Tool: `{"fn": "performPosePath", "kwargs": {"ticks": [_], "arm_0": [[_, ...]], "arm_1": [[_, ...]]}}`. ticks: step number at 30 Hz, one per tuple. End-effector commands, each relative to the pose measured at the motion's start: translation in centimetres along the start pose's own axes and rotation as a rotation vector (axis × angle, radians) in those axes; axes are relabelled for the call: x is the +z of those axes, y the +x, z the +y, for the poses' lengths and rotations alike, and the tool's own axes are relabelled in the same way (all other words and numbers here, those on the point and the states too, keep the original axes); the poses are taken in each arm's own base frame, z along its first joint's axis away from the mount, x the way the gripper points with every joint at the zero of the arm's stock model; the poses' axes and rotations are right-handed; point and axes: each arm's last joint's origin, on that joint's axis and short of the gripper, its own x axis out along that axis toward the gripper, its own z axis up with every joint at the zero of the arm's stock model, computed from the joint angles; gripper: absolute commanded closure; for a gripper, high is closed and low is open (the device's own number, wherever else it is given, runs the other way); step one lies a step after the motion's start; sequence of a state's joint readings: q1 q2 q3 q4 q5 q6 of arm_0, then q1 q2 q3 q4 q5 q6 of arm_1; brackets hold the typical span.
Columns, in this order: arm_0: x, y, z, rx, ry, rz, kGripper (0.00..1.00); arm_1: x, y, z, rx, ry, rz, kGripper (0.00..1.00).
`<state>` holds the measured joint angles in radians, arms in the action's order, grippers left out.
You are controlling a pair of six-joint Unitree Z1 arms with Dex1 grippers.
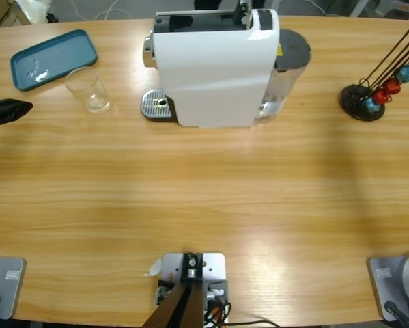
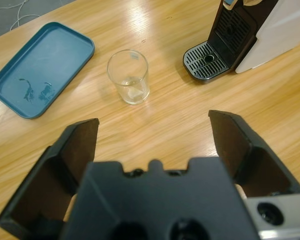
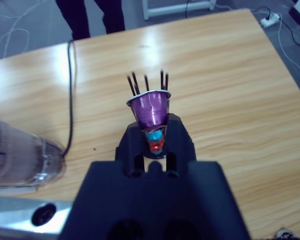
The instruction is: Pour coffee
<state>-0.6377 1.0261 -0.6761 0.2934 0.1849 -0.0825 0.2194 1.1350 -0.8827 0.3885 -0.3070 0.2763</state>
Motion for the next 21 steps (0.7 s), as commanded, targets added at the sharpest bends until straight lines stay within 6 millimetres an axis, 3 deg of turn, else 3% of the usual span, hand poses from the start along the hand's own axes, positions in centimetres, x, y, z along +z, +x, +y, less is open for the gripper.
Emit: {"fn": "performPosePath", "kwargs": {"ticks": [1,3,10,13,17,21], "arm_0": [[-1.0,0.5,-0.1,0.001,-0.006,0.023,0.055],[-0.9,0.5,-0.1,0.001,-0.007,0.021,0.055],[-1.0,0.4,-0.1,-0.007,-0.008,0.015,0.055],[-1.0,0.4,-0.1,-0.009,-0.008,0.014,0.055],[-1.0,0.4,-0.1,-0.009,-0.008,0.015,0.055],[-1.1,0.4,-0.1,-0.009,-0.008,0.017,0.055]], "arm_1": [[3.5,-5.4,1.6,0.242,-0.188,-0.066,1.0],[3.2,-6.6,3.3,0.347,-0.386,-0.07,1.0],[-1.2,-9.3,8.4,0.644,-0.955,0.053,1.0],[-2.2,-10.3,9.8,0.732,-1.078,0.054,1.0],[-2.0,-11.1,11.5,0.917,-1.225,-0.011,1.0],[-1.1,-10.9,15.2,1.063,-1.303,-0.073,1.0]]}}
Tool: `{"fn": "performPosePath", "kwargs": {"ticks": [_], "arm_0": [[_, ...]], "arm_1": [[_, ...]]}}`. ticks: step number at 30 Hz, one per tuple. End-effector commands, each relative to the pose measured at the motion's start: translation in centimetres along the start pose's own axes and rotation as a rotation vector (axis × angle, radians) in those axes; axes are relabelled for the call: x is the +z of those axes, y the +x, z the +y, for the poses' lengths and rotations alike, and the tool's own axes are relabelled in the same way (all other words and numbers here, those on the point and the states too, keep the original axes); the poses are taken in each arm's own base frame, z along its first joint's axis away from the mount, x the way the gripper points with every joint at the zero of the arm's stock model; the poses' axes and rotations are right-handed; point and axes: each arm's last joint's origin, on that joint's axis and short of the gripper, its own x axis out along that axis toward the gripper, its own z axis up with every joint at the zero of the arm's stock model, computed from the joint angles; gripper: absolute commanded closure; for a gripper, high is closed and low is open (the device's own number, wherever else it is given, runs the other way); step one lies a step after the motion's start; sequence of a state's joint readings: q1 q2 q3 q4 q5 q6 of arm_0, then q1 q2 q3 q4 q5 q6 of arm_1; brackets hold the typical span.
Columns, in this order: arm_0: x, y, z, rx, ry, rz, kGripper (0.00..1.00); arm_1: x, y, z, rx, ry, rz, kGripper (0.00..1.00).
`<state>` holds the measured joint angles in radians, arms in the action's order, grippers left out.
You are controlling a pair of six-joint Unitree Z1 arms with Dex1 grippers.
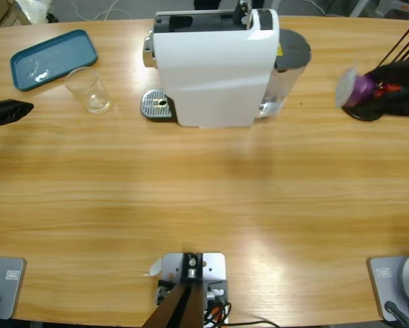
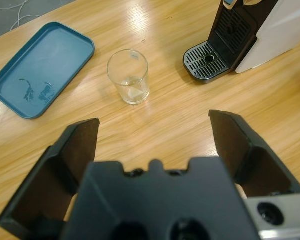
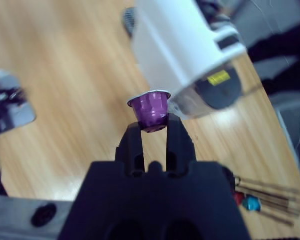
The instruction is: Pour coffee
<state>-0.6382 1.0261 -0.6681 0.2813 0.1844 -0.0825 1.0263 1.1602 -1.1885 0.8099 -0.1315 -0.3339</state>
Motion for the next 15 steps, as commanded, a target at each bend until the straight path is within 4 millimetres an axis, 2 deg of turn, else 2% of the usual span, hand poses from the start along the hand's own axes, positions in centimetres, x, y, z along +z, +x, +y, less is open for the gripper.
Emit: {"fn": "performPosePath", "kwargs": {"ticks": [1,8,12,15], "arm_0": [[-1.0,0.4,-0.1,-0.007,-0.007,0.023,0.055],[-0.9,0.5,-0.1,-0.007,-0.006,0.025,0.055],[-1.0,0.5,-0.1,-0.007,-0.007,0.026,0.055],[-1.0,0.5,-0.1,-0.007,-0.007,0.027,0.055]], "arm_1": [[5.9,3.9,0.3,0.203,-0.235,-0.128,1.0],[11.9,10.9,-0.4,0.242,-0.366,-0.147,1.0],[12.8,13.4,-0.6,0.237,-0.418,-0.123,1.0],[12.3,15.0,-2.0,0.219,-0.4,-0.09,1.0]]}}
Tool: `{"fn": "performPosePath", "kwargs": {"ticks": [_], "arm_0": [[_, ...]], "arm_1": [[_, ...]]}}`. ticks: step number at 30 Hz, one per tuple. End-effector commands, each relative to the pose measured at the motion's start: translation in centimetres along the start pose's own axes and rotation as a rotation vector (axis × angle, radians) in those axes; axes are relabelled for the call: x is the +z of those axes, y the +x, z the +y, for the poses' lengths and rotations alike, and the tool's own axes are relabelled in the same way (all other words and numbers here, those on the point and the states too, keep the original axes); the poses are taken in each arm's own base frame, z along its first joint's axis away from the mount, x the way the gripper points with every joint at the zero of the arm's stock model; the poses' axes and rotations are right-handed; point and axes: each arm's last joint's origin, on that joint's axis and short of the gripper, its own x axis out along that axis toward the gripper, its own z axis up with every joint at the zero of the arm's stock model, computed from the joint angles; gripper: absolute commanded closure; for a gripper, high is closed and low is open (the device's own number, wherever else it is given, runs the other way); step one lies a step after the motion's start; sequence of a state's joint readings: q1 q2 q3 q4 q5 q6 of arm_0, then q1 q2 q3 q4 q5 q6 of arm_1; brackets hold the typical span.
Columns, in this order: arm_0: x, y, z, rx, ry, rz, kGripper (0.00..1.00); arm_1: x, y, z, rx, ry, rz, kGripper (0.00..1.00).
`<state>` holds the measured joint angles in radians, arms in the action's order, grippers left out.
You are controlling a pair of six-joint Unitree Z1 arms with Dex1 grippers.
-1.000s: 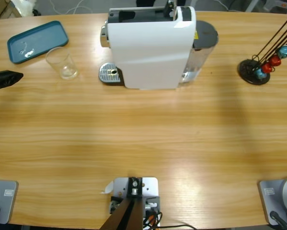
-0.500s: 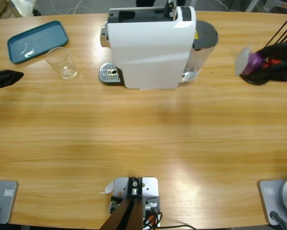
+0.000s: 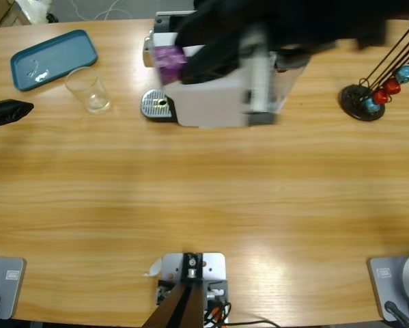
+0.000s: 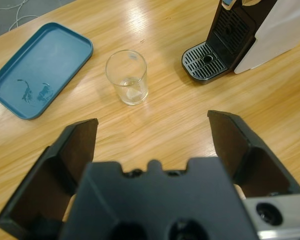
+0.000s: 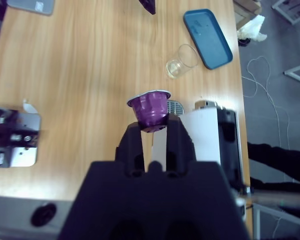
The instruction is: Pour coffee
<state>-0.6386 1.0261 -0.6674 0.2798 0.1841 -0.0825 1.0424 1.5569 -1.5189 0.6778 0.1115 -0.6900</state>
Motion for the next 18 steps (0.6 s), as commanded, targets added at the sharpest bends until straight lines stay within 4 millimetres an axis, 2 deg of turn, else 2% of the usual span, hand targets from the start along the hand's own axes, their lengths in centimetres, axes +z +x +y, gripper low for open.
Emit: {"fn": "performPosePath", "kwargs": {"ticks": [1,7,18], "arm_0": [[-1.0,0.5,-0.1,-0.006,-0.007,0.028,0.055],[-1.0,0.6,-0.2,-0.006,-0.007,0.032,0.055],[-0.9,0.7,-0.2,-0.006,-0.006,0.036,0.055]], "arm_1": [[-1.7,6.2,-2.5,0.036,-0.014,0.094,1.0],[-3.1,6.1,-5.3,-0.035,0.013,0.111,1.0],[-3.1,9.1,-8.1,-0.058,0.018,0.133,1.0]]}}
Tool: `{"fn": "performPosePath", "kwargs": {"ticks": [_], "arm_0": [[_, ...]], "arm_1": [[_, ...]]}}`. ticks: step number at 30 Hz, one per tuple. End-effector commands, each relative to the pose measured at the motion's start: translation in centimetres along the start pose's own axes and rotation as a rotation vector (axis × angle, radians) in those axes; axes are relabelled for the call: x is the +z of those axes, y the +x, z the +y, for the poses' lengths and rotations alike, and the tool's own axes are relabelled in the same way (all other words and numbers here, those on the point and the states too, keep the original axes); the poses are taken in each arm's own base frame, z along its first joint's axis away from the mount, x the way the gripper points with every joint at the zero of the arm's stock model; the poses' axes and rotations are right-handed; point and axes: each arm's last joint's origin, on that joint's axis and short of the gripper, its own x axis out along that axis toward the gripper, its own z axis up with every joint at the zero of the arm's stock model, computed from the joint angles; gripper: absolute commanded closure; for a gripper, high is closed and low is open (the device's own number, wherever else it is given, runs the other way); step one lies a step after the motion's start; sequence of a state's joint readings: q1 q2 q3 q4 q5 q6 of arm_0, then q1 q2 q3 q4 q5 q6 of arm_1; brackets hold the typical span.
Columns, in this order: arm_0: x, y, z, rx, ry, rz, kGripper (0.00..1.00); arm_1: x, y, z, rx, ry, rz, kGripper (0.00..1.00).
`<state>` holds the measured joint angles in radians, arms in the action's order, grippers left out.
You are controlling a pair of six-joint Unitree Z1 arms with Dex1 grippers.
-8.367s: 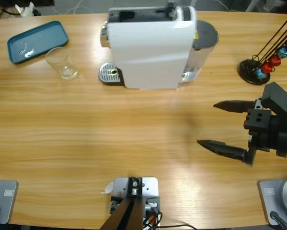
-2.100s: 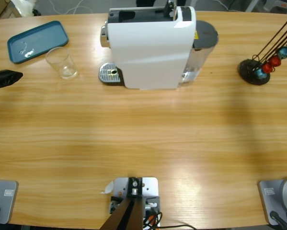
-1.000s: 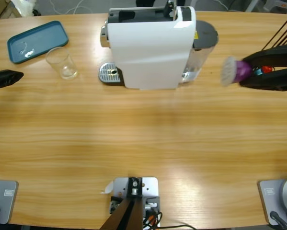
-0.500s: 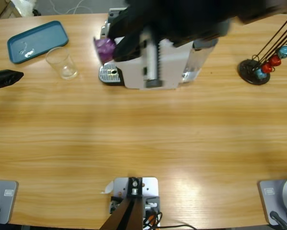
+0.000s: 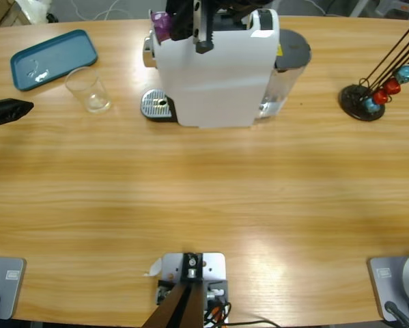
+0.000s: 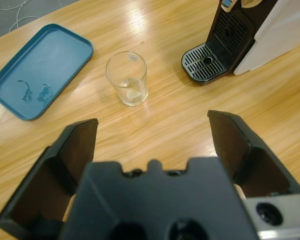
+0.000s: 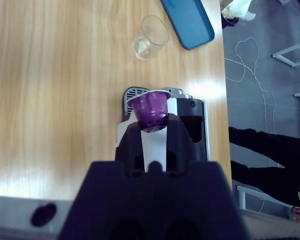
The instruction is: Pour coffee
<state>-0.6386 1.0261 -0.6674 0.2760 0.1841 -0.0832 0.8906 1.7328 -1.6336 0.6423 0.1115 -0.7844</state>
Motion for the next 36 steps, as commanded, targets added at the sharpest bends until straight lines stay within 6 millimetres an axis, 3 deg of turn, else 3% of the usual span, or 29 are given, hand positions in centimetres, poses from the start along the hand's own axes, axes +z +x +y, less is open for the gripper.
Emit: {"fn": "performPosePath", "kwargs": {"ticks": [1,15,36], "arm_0": [[-1.0,0.7,-0.2,-0.005,-0.005,0.04,0.055],[-1.0,0.8,-0.2,-0.005,-0.003,0.042,0.055],[-0.9,0.8,-0.2,-0.005,-0.003,0.043,0.055]], "arm_1": [[-0.7,4.4,-1.7,0.012,0.009,0.053,1.0],[-2.5,4.7,-3.2,-0.058,0.039,0.139,1.0],[-2.9,7.0,-3.4,-0.045,0.052,0.154,1.0]]}}
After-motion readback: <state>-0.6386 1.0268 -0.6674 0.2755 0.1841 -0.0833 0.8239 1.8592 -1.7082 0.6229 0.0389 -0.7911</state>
